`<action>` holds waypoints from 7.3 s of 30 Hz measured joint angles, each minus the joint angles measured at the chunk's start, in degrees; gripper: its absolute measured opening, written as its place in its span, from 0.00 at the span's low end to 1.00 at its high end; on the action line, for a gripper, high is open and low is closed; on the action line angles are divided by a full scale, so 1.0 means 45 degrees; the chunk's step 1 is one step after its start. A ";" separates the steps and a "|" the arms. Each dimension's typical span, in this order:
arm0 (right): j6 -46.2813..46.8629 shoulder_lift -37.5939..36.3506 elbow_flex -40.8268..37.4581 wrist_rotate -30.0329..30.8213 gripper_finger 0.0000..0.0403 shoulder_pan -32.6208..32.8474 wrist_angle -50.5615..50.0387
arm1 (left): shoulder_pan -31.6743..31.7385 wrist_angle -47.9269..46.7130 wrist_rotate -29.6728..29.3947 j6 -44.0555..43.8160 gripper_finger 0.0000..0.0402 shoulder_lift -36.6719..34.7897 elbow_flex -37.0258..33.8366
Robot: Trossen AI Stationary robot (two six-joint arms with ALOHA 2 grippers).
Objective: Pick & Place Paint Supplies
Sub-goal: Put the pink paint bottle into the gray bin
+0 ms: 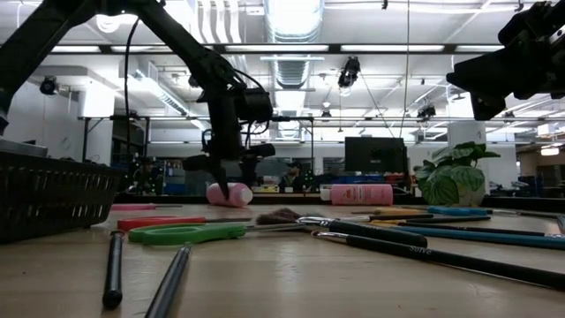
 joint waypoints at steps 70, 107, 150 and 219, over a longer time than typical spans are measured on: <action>0.0000 0.0005 0.0001 0.0002 0.24 -0.0001 0.0000 | -1.5389 -1.1248 -0.1075 -0.9510 0.44 -0.7356 -0.0021; 0.0000 0.0000 -0.0002 0.0000 0.24 -0.0002 0.0000 | -1.8646 -0.5876 0.3339 -1.1924 0.44 -0.7349 -0.6960; 0.0000 0.0000 0.0002 0.0004 0.24 0.0002 0.0000 | -1.8637 -0.4888 0.2895 -1.2033 0.70 -0.7903 -0.7053; 0.0000 0.0005 -0.0002 0.0002 0.24 0.0002 0.0000 | -0.4988 1.0242 -0.1931 1.7991 0.70 -0.8432 -0.6081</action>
